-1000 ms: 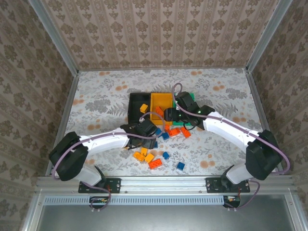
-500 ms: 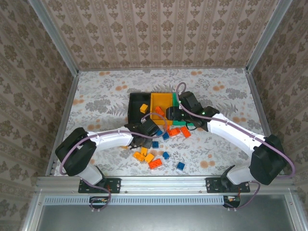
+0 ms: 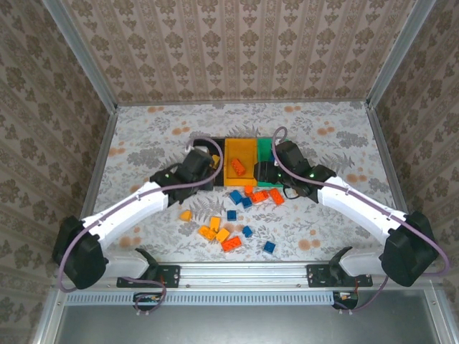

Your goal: Sort the legos into containers by color

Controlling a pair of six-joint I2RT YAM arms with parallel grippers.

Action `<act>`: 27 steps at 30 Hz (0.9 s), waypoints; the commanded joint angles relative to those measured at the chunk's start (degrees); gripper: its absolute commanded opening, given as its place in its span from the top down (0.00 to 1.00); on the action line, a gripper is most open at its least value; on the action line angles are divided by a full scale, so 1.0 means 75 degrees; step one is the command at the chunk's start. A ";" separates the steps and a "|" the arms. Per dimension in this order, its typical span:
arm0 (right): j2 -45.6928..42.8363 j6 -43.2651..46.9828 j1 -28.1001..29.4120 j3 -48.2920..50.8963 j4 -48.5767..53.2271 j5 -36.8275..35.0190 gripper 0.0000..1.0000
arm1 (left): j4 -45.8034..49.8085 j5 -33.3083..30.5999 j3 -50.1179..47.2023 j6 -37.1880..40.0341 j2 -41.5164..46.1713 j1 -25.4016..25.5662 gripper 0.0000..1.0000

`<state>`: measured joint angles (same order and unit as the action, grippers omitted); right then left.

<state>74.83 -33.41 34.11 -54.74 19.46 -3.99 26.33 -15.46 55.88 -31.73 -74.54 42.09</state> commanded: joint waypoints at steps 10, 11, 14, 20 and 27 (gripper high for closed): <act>-0.0714 -0.0263 -0.0211 0.0551 0.0104 -0.0221 0.33 | -0.0594 0.0502 0.2257 0.0579 -0.2974 -0.1380 0.66; -0.0746 -0.0265 -0.0223 0.0584 0.0106 -0.0220 0.33 | -0.0568 0.0545 0.2359 0.0601 -0.3110 -0.1381 0.63; -0.0858 -0.0304 -0.0269 0.0672 0.0107 -0.0196 0.33 | -0.0511 0.0691 0.2563 0.0586 -0.3386 -0.1358 0.56; -0.0942 -0.0303 -0.0376 0.0673 0.0087 -0.0103 0.32 | -0.0383 0.0715 0.2623 0.0612 -0.3201 -0.1111 0.36; -0.0931 -0.0292 -0.0423 0.0701 0.0069 0.0085 0.30 | -0.0240 0.0800 0.1778 0.0414 -0.1858 -0.0591 0.12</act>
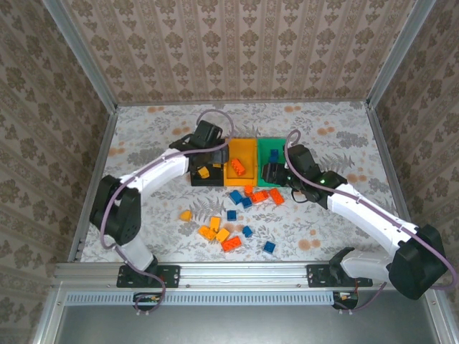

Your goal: Sort the legos into containers by color

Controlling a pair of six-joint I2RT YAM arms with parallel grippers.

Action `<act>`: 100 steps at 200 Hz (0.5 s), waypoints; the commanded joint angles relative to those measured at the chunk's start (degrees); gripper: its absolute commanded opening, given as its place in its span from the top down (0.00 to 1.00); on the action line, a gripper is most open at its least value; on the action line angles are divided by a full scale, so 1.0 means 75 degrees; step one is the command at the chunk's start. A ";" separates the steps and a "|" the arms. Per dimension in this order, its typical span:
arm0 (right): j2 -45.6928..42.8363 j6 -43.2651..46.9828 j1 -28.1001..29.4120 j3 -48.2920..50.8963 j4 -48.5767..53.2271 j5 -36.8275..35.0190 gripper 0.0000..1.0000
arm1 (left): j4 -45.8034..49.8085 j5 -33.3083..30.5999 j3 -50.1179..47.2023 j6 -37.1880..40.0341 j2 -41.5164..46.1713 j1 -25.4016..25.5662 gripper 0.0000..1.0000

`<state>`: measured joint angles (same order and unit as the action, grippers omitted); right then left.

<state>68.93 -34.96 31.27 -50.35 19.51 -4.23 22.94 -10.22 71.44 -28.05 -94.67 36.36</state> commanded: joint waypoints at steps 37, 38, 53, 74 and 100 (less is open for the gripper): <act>-0.0088 -0.0032 -0.0045 0.0264 0.0055 0.0166 0.30 | 0.0776 -0.0121 -0.1778 -0.0583 0.2616 0.0644 0.00; -0.0086 -0.0029 -0.0045 0.0266 0.0051 0.0165 0.30 | 0.0787 -0.0123 -0.1837 -0.0619 0.2662 0.0646 0.00; -0.0074 -0.0027 -0.0055 0.0332 0.0020 0.0166 0.30 | 0.0981 -0.0161 -0.2587 -0.1007 0.3411 0.0641 0.00; -0.0045 -0.0050 -0.0055 0.0388 -0.0046 0.0189 0.30 | 0.1353 -0.0271 -0.3637 -0.1578 0.4398 0.0524 0.00; 0.0014 -0.0069 -0.0056 0.0412 -0.0097 0.0223 0.30 | 0.1361 0.0195 -0.4725 -0.1895 0.5151 0.0015 0.05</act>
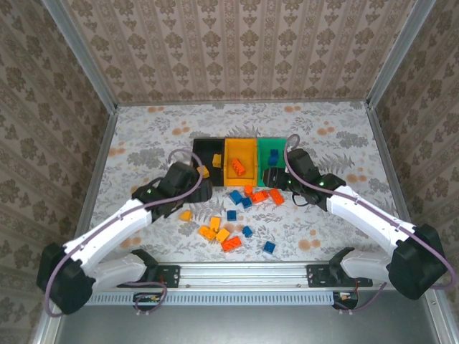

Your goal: Sort the legos into containers by color

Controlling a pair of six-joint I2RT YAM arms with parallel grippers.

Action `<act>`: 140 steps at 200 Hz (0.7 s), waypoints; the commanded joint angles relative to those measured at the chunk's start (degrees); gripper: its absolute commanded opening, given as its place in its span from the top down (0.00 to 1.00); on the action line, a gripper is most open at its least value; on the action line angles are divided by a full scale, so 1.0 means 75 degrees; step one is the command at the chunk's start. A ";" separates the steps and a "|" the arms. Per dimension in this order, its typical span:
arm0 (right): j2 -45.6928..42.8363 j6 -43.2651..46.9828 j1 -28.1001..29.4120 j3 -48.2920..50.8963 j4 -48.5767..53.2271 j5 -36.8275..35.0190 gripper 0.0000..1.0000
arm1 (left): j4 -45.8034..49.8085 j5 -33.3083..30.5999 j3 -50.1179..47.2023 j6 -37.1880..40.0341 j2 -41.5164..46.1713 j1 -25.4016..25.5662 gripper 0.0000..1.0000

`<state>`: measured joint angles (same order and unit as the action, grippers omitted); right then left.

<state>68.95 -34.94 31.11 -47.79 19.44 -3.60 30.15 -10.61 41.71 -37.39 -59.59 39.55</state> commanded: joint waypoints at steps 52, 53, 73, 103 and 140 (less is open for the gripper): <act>-0.0035 -0.0057 -0.0047 -0.0014 0.0013 0.0105 0.30 | -0.0449 0.0969 -0.1574 -0.0415 0.0128 -0.0898 0.14; -0.0035 -0.0057 -0.0047 -0.0014 0.0013 0.0105 0.30 | -0.0459 0.0975 -0.1582 -0.0404 0.0105 -0.0894 0.14; -0.0075 -0.0064 -0.0047 -0.0002 0.0031 0.0075 0.30 | -0.0584 0.1002 -0.1623 -0.0342 -0.0367 -0.0873 0.20; -0.0116 -0.0082 -0.0047 0.0009 0.0051 0.0058 0.30 | -0.0986 0.1068 -0.1765 -0.0344 -0.0980 -0.0817 0.27; -0.0184 -0.0088 -0.0047 0.0000 0.0060 -0.0016 0.30 | -0.0962 0.0841 -0.1766 -0.0431 -0.1253 -0.0550 0.45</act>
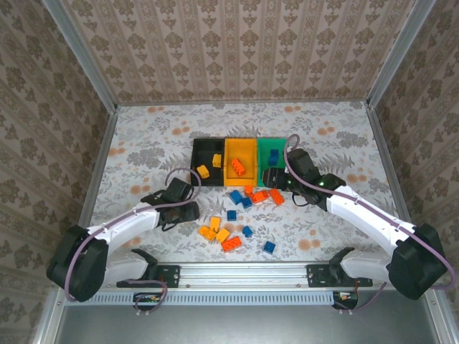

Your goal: Sort the legos into containers by color

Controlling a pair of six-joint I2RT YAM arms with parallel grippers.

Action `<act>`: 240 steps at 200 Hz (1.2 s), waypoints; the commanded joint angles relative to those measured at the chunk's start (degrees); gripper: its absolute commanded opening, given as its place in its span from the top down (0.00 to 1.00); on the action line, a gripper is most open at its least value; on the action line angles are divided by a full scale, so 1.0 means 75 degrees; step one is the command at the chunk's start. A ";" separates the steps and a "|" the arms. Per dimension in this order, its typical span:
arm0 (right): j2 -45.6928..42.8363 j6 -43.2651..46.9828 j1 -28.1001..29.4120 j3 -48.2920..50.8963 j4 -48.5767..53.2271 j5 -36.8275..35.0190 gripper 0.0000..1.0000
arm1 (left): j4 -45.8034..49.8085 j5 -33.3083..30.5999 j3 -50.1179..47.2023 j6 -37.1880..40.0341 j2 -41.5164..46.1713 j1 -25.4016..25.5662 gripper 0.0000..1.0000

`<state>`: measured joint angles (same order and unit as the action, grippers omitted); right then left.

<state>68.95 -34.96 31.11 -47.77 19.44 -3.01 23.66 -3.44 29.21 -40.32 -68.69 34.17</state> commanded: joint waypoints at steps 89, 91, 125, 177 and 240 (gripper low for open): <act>-0.0227 -0.0110 -0.0070 -0.0007 0.0050 -0.0119 0.30 | 0.0794 -0.0450 0.0943 0.0060 0.0646 0.0634 0.69; -0.0234 -0.0110 -0.0070 0.0000 0.0041 -0.0126 0.30 | 0.0827 -0.0468 0.1035 0.0094 0.0640 0.0626 0.70; -0.0246 -0.0140 -0.0103 0.0051 0.0021 -0.0137 0.29 | 0.0907 -0.0882 0.2758 0.0750 -0.0142 0.0572 0.69; -0.0326 -0.0155 -0.0187 0.0146 0.0067 -0.0111 0.29 | 0.0324 -0.1202 0.4880 0.1289 -0.2744 0.0066 0.70; -0.0626 -0.0144 -0.0223 0.0231 0.0208 -0.0068 0.29 | 0.0408 -0.1222 0.6401 0.1392 -0.4727 -0.0209 0.66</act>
<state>65.89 -35.20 29.82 -47.05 19.55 -3.03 25.69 -12.05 74.11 -31.22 -101.75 32.88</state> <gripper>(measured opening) 0.707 0.352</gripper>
